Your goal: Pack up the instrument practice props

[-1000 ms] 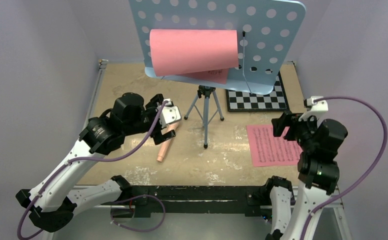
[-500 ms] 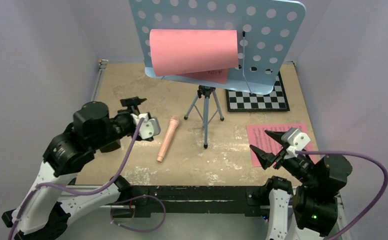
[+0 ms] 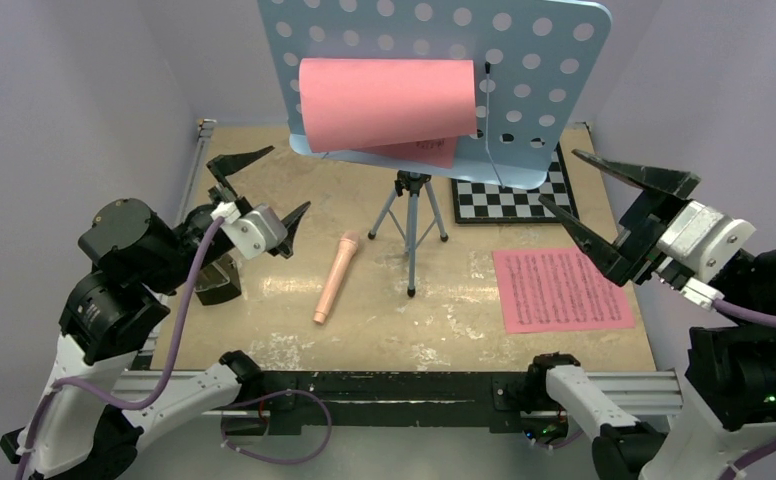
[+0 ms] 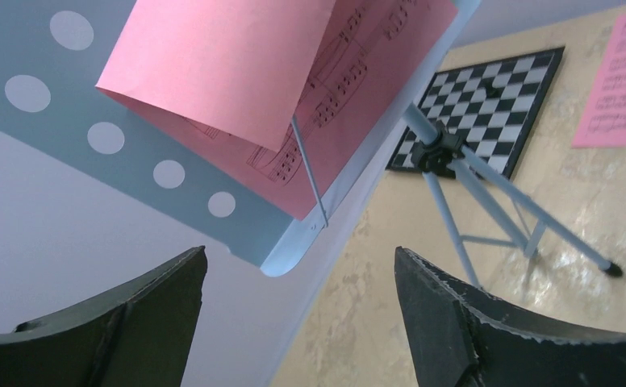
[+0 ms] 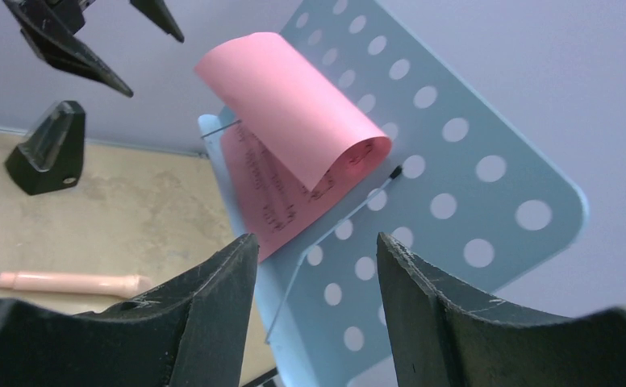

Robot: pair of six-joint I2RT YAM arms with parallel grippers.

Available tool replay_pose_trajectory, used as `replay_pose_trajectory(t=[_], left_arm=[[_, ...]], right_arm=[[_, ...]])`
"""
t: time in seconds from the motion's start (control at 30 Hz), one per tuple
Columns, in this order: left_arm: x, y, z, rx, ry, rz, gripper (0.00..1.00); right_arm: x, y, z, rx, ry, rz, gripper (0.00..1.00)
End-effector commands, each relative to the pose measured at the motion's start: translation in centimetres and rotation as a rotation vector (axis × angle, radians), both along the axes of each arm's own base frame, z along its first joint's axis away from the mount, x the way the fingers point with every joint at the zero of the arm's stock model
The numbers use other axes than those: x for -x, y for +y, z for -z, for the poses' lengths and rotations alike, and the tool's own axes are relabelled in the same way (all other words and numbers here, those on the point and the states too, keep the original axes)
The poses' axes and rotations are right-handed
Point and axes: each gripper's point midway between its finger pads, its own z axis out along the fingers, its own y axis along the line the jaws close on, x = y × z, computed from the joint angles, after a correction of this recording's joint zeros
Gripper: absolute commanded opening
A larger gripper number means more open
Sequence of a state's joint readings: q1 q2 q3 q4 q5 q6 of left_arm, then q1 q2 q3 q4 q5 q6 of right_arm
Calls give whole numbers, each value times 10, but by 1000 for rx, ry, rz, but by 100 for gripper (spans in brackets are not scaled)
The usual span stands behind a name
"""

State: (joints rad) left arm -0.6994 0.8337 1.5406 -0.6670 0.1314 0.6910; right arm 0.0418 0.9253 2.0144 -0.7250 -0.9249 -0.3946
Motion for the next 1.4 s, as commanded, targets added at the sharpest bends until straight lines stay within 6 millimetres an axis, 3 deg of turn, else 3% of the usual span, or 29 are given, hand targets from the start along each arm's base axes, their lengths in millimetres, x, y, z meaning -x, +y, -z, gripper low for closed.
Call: replay_pose_trajectory(t=[0.0, 0.13, 0.27, 0.37, 0.53, 0.77, 1.0, 1.37], left_arm=[[-9, -22, -16, 203, 35, 49, 92], [-11, -36, -11, 222, 66, 95, 93], [-19, -35, -20, 245, 40, 70, 92], [-25, -35, -26, 267, 10, 54, 92], [-24, -41, -32, 290, -10, 87, 92], [-15, -50, -50, 294, -37, 157, 92], [-12, -45, -82, 314, -113, 156, 92], [-13, -41, -109, 327, -178, 140, 92]], right_arm=[[-19, -6, -25, 17, -128, 55, 60], [-36, -1, -21, 144, -265, 86, 64], [-71, 13, -16, 327, -525, 213, 81], [-84, 32, -11, 398, -670, 245, 89], [-99, 57, -9, 421, -725, 259, 95], [-109, 84, -33, 363, -903, 324, 97], [-105, 76, -61, 277, -919, 406, 97], [-100, 43, -61, 257, -841, 482, 95]])
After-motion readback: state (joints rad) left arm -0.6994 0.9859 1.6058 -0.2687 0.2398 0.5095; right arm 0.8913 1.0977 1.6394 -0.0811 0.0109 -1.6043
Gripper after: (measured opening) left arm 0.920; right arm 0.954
